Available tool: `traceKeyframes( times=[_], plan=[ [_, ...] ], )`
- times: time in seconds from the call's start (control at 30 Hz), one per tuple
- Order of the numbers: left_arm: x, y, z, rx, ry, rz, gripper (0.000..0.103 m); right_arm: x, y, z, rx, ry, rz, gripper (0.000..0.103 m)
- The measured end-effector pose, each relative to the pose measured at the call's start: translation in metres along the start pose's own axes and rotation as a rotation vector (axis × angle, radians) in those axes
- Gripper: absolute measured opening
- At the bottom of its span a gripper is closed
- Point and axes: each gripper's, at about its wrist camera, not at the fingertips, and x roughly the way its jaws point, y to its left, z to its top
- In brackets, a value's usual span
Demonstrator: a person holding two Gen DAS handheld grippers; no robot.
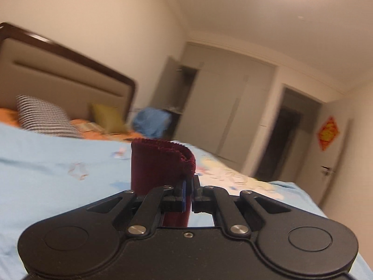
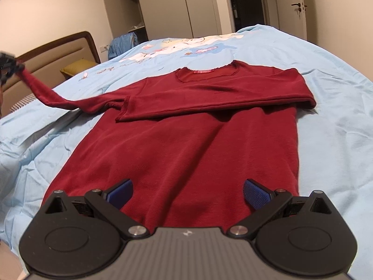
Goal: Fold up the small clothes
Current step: 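Lift the sleeve with the left gripper, lay it across the body, release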
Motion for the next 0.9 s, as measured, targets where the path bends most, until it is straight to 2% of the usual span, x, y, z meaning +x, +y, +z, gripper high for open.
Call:
traceKeyframes(
  times=[0.1, 0.23, 0.5, 0.67, 0.8, 0.9],
  plan=[
    [0.002, -0.049, -0.006, 0.056, 0.007, -0.114, 0.003, -0.003, -0.007, 0.001, 0.02, -0.016, -0.008, 0.103],
    [0.007, -0.109, -0.031, 0.107, 0.053, -0.244, 0.003, -0.008, -0.02, 0.002, 0.043, -0.036, -0.031, 0.103],
    [0.018, -0.197, -0.119, 0.173, 0.192, -0.449, 0.003, -0.025, -0.05, -0.001, 0.085, -0.063, -0.111, 0.103],
    [0.028, -0.23, -0.183, 0.195, 0.322, -0.528, 0.003, -0.035, -0.067, -0.006, 0.116, -0.064, -0.159, 0.103],
    [0.033, -0.247, -0.231, 0.215, 0.415, -0.553, 0.003, -0.041, -0.079, -0.011, 0.142, -0.06, -0.186, 0.103],
    [0.041, -0.251, -0.254, 0.219, 0.468, -0.557, 0.003, -0.044, -0.085, -0.014, 0.155, -0.056, -0.201, 0.103]
  ],
)
